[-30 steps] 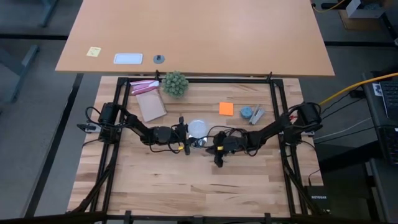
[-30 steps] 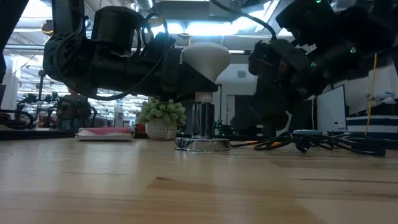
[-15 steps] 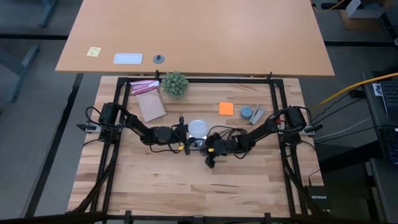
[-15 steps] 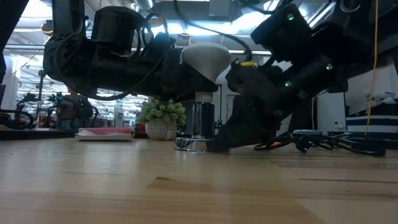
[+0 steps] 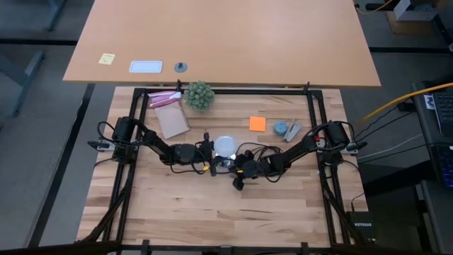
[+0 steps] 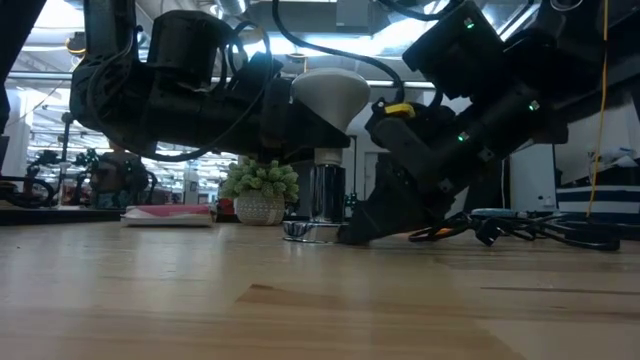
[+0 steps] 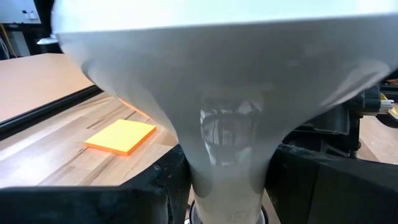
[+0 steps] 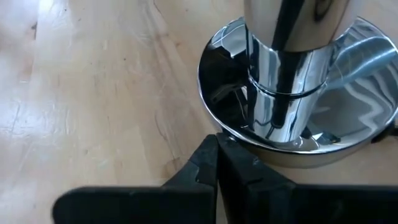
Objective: Screw lightbulb
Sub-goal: Insert the white lightbulb into the silver lamp
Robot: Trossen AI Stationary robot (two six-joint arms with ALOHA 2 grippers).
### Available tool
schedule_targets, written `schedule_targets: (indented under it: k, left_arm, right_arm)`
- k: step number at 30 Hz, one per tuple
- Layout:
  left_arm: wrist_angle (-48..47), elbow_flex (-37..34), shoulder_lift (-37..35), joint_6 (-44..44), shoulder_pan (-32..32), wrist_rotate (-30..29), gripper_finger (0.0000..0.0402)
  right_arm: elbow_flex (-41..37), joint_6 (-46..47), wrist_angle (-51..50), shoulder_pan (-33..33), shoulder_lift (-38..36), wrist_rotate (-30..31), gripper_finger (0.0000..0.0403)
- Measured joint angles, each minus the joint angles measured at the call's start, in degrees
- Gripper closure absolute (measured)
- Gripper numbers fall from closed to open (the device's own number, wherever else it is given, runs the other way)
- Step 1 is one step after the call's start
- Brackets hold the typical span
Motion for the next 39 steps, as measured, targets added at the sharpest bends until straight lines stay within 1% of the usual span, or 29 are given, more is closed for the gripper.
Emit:
schedule_targets:
  k: [8, 19, 23, 27, 29, 31, 37, 39]
  left_arm:
    - [0.0, 0.0, 0.0, 0.04, 0.02, -0.02, 0.0249]
    - [-0.02, 0.0, 0.0, 0.13, 0.03, -0.08, 0.0249]
    - [-0.03, -0.02, 0.0, 0.19, 0.08, -0.56, 0.0249]
    - [-0.11, -0.01, -0.02, 0.04, -0.03, 0.2, 0.0249]
    - [-0.11, 0.0, -0.02, -0.07, -0.04, 0.42, 0.0249]
    - [-0.11, -0.02, -0.02, -0.03, -0.02, 0.42, 0.0249]
    - [-0.1, -0.01, -0.02, -0.03, -0.02, 0.39, 0.0249]
    - [-0.09, -0.02, -0.02, -0.03, -0.02, 0.37, 0.0249]
  right_arm:
    - [-0.02, 0.17, -1.23, 0.0, -0.07, 0.98, 0.0398]
    - [0.03, 1.69, -5.65, 0.0, -0.76, 3.05, 0.0399]
    - [-0.12, 1.63, -11.85, -0.02, -2.89, 8.06, 0.04]
    - [-0.37, 1.26, -18.34, -0.44, -4.53, 16.5, 0.0398]
    - [-0.37, 1.24, -20.13, -0.42, -4.8, 19.12, 0.0398]
    - [-0.42, 0.86, -21.79, -0.51, -5.06, 20.42, 0.0399]
    - [-0.37, -0.48, -22.44, -0.66, -5.21, 20.39, 0.0398]
    - [-0.37, -1.14, -22.99, -0.61, -5.98, 19.56, 0.0397]
